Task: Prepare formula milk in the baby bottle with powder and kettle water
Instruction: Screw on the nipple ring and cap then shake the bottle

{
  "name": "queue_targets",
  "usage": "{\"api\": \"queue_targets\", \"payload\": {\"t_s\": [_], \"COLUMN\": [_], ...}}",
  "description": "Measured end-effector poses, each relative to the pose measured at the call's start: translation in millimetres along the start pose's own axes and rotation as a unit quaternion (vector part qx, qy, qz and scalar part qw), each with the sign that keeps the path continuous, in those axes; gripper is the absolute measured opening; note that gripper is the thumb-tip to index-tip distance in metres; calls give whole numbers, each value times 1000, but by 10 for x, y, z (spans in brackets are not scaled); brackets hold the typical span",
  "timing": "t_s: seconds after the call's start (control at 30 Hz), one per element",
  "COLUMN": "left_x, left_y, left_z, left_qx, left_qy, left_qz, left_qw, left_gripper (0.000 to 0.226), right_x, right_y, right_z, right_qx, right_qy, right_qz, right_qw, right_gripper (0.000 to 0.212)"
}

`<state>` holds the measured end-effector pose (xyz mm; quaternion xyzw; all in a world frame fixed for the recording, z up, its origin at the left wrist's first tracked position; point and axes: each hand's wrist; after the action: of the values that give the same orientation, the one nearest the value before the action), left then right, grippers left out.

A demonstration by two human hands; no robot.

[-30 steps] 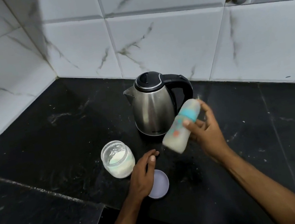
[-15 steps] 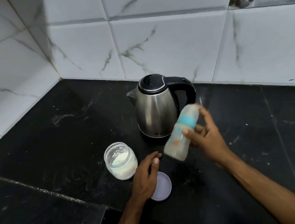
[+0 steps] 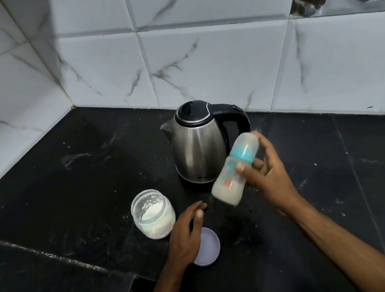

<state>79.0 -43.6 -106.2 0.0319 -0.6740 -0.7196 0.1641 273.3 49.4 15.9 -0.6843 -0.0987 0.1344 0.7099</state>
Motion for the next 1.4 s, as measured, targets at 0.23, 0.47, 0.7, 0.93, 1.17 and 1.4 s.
{"api": "queue_targets", "payload": {"t_s": [0.23, 0.47, 0.7, 0.93, 1.17, 1.4], "left_x": [-3, -13, -13, -2, -21, -13], "left_y": [-29, -23, -3, 13, 30, 7], "left_z": [5, -8, 2, -10, -22, -8], "left_qx": [-1, -2, -3, -4, 3, 1], "left_qy": [1, 3, 0, 0, 1, -2], "left_qz": [-8, -15, -12, -3, -7, -1], "left_qw": [1000, 1000, 1000, 1000, 1000, 1000], "left_gripper": [51, 50, 53, 56, 50, 49], "right_x": [-67, 9, 5, -47, -16, -55], "right_y": [62, 65, 110, 151, 59, 76], "right_z": [-144, 46, -18, -106, 96, 48], "right_qx": [5, -26, -19, -17, -25, -27], "right_qy": [-99, 54, 15, -84, 40, 2], "right_qz": [-78, 65, 15, -72, 72, 45], "right_qw": [992, 996, 1000, 994, 996, 999], "right_gripper": [81, 95, 75, 75, 79, 83]}}
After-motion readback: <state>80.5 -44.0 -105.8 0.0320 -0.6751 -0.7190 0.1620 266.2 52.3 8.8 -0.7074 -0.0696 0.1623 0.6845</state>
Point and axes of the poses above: each hand's wrist, its own z-axis towards the middle knuckle, its own x-axis out of the back of the hand, y = z × x, and after that the axes turned 14 degrees about -z, right-handed
